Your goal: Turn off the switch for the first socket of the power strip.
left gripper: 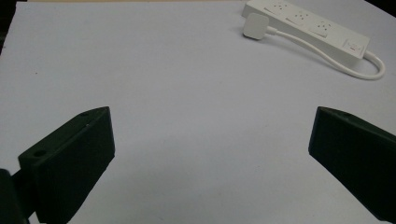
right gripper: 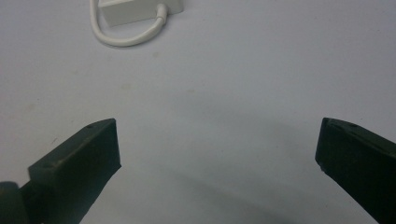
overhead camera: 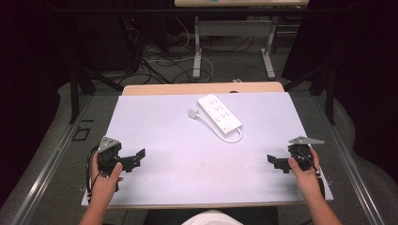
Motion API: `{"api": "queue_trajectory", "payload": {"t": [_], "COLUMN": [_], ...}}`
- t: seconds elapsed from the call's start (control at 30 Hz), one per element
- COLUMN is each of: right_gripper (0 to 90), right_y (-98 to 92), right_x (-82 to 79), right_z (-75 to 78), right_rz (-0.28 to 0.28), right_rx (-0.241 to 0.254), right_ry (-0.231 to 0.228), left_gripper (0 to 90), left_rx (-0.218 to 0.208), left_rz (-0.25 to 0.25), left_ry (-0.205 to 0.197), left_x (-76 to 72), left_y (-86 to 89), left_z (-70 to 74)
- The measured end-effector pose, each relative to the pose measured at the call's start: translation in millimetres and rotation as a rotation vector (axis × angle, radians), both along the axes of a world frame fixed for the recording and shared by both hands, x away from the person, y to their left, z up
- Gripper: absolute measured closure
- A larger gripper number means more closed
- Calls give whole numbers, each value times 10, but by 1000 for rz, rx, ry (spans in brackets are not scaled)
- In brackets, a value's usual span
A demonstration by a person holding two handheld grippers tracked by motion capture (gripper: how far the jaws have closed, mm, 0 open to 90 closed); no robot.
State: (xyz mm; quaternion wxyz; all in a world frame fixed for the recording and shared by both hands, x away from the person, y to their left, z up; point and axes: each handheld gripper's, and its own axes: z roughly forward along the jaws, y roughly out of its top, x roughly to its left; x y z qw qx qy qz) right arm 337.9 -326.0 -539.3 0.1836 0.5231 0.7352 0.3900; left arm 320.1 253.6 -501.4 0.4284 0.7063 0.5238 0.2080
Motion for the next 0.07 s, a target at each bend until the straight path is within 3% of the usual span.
{"api": "queue_trajectory", "payload": {"t": [0.07], "right_gripper": [0], "right_y": [-2], "right_x": [0], "right_z": [0], "right_rz": [0], "right_rx": [0], "right_ry": [0], "left_gripper": [4], "left_rx": [0], "left_rz": [0], "left_ry": [2], "left_x": [1], "left_y": [1], "left_z": [-1]}}
